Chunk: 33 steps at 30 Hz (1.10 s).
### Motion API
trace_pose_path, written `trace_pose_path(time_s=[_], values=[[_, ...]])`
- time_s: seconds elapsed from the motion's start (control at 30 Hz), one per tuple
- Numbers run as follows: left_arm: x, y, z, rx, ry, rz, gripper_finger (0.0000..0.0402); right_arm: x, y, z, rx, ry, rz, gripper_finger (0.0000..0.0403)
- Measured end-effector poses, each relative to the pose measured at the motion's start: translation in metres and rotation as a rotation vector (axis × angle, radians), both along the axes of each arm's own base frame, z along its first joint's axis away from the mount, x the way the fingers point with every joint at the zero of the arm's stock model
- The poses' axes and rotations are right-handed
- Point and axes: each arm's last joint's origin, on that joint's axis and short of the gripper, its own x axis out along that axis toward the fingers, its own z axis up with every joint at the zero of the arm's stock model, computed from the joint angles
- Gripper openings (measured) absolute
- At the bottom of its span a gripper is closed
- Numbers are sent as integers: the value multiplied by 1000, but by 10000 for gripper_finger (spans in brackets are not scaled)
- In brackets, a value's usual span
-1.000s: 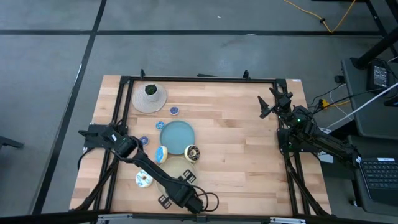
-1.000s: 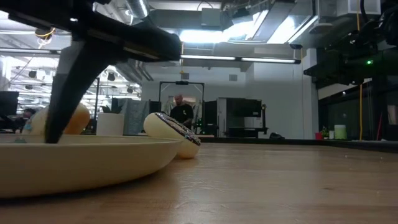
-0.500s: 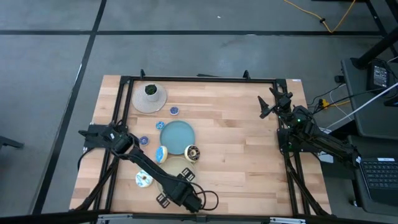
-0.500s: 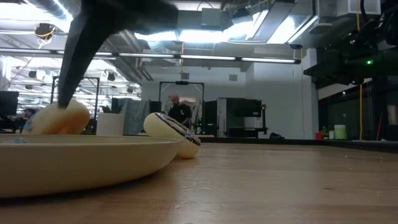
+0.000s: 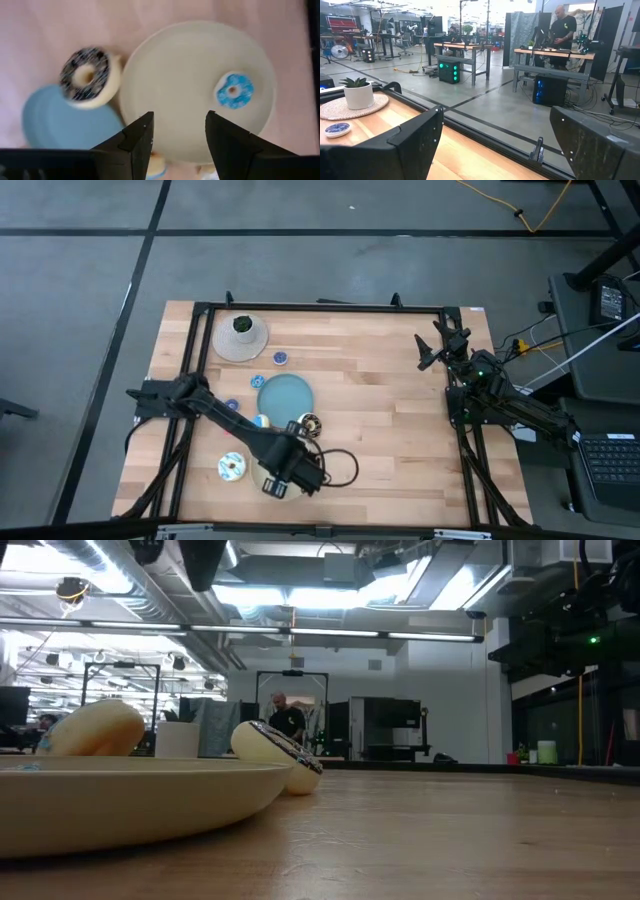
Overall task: Pick & Place donuts
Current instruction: Put the left small blue donut on the gray plate
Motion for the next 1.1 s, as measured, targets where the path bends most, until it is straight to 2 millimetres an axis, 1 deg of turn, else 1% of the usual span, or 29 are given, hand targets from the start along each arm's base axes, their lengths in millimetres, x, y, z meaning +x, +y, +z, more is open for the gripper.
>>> trace_pose_path(time_s=[0.13,0.37,0.53,0.67,0.77,0.9,1.1], values=[[-5,13,10,55,13,30,169,0,0,0,0,0,0,365],[-11,36,28,153,-25,88,170,0,0,0,0,0,0,365],[-15,46,36,165,-39,45,167,0,0,0,0,0,0,365],[-29,53,43,147,-51,-13,167,0,0,0,0,0,0,365],[-43,59,47,158,-51,-19,165,0,0,0,0,1,0,365],[-58,72,54,156,-80,38,165,0,0,0,0,0,0,365],[-76,97,65,115,-166,197,166,0,0,0,0,1,0,365]])
